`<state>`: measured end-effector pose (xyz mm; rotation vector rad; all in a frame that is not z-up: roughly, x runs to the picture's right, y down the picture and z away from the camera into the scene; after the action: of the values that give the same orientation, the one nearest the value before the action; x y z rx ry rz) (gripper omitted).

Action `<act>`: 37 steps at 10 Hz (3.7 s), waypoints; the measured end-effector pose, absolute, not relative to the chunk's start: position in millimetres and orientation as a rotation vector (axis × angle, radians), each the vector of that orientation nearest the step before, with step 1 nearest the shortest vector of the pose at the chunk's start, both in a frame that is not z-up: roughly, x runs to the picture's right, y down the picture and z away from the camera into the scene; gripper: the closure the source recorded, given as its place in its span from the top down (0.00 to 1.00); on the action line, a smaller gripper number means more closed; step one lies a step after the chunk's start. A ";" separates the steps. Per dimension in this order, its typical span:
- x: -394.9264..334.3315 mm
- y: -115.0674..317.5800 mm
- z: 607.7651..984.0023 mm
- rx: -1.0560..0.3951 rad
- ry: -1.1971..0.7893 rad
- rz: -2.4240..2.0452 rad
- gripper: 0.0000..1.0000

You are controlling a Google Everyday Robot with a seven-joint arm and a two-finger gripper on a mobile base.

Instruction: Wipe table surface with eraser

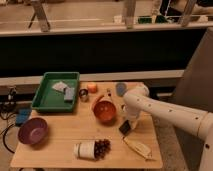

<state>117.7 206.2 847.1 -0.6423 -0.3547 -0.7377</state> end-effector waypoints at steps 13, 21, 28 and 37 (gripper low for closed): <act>179.1 230.0 823.6 -0.670 -0.291 -0.680 0.00; 158.0 193.2 864.6 -0.646 -0.289 -0.640 0.00; 103.8 216.5 841.6 -0.632 -0.383 -0.777 0.00; 153.4 251.0 815.3 -0.677 -0.301 -0.759 0.00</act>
<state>153.4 251.0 815.3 -0.6771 -0.3012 -0.7595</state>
